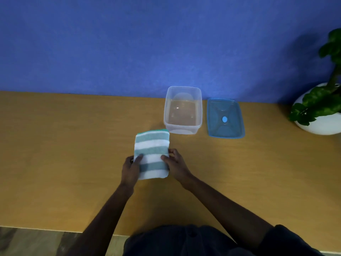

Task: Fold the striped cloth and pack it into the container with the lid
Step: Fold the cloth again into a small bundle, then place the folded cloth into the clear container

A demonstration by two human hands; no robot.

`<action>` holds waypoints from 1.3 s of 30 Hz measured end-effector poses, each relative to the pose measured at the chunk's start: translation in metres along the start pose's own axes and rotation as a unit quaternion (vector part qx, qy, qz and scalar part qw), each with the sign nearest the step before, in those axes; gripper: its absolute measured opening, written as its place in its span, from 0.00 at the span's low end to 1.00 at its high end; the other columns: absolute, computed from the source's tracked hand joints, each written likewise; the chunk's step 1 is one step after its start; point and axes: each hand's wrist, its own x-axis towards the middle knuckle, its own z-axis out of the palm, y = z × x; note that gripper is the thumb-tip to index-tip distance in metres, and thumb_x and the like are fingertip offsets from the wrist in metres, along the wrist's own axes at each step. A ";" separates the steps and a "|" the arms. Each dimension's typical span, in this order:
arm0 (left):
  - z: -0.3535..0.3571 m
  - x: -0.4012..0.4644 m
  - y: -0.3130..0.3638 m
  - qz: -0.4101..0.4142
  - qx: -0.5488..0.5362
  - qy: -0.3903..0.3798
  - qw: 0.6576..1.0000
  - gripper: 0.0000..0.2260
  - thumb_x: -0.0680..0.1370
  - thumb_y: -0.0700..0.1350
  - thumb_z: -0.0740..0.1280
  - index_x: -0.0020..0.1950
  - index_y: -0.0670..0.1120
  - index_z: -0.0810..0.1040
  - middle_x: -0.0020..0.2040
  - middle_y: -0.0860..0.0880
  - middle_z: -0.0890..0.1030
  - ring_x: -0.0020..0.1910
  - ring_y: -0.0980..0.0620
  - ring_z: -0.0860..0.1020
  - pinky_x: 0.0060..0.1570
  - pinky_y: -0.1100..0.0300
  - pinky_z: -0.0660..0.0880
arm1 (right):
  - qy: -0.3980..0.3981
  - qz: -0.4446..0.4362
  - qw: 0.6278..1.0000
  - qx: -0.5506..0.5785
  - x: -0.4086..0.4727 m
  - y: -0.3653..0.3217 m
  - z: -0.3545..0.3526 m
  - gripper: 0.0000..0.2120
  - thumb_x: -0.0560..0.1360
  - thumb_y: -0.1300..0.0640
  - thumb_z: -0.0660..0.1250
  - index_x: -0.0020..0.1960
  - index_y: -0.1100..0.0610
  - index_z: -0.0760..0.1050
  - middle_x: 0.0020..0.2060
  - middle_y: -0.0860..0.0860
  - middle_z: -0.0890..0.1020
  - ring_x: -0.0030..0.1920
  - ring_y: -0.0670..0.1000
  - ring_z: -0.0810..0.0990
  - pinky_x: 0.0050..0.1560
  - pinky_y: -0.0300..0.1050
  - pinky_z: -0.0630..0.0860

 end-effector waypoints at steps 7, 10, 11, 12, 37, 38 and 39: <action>0.017 0.009 0.057 0.017 -0.154 -0.101 0.983 0.06 0.75 0.44 0.69 0.46 0.42 0.82 0.44 0.44 0.85 0.42 0.44 0.82 0.39 0.52 0.79 | 0.039 -0.045 0.997 0.050 0.007 -0.040 -0.034 0.13 0.78 0.59 0.66 0.59 0.62 0.71 0.46 0.50 0.82 0.45 0.47 0.81 0.41 0.44 0.79; 0.038 0.022 0.088 0.076 -0.137 -0.095 0.983 0.03 0.74 0.42 0.71 0.42 0.43 0.81 0.40 0.45 0.82 0.38 0.48 0.80 0.38 0.56 0.77 | 0.131 -0.096 0.986 -0.033 0.017 -0.060 -0.057 0.12 0.75 0.57 0.69 0.55 0.63 0.77 0.44 0.52 0.83 0.43 0.47 0.81 0.42 0.42 0.78; 0.046 0.027 0.096 0.097 -0.124 -0.095 0.983 0.03 0.74 0.42 0.71 0.43 0.42 0.81 0.41 0.45 0.81 0.39 0.49 0.79 0.38 0.57 0.76 | 0.163 -0.110 0.978 -0.072 0.021 -0.066 -0.064 0.12 0.75 0.56 0.70 0.54 0.62 0.78 0.44 0.51 0.84 0.43 0.47 0.81 0.42 0.39 0.76; 0.054 0.032 0.103 0.115 -0.107 -0.097 0.983 0.04 0.75 0.42 0.71 0.44 0.41 0.81 0.41 0.44 0.80 0.39 0.49 0.78 0.37 0.58 0.75 | 0.188 -0.120 0.969 -0.103 0.025 -0.072 -0.071 0.12 0.74 0.54 0.71 0.53 0.61 0.80 0.45 0.51 0.84 0.44 0.47 0.81 0.41 0.37 0.75; 0.131 0.107 0.172 0.202 0.272 0.000 0.941 0.15 0.75 0.48 0.68 0.55 0.38 0.78 0.52 0.40 0.82 0.55 0.41 0.78 0.51 0.52 0.72 | 0.274 -0.083 0.919 -0.270 0.120 -0.115 -0.129 0.23 0.72 0.46 0.72 0.58 0.62 0.77 0.63 0.57 0.75 0.61 0.59 0.76 0.62 0.58 0.73; 0.129 0.105 0.172 0.234 0.303 0.019 0.924 0.17 0.76 0.48 0.67 0.58 0.38 0.76 0.56 0.39 0.81 0.59 0.39 0.76 0.54 0.50 0.71 | 0.281 -0.079 0.917 -0.272 0.119 -0.115 -0.130 0.26 0.72 0.45 0.71 0.61 0.63 0.74 0.64 0.57 0.74 0.62 0.59 0.75 0.62 0.58 0.72; 0.128 0.103 0.171 0.258 0.326 0.031 0.909 0.19 0.76 0.47 0.66 0.62 0.37 0.74 0.59 0.38 0.80 0.61 0.38 0.75 0.57 0.49 0.70 | 0.284 -0.072 0.914 -0.280 0.118 -0.115 -0.130 0.29 0.72 0.44 0.71 0.64 0.62 0.72 0.65 0.57 0.73 0.63 0.60 0.74 0.62 0.59 0.72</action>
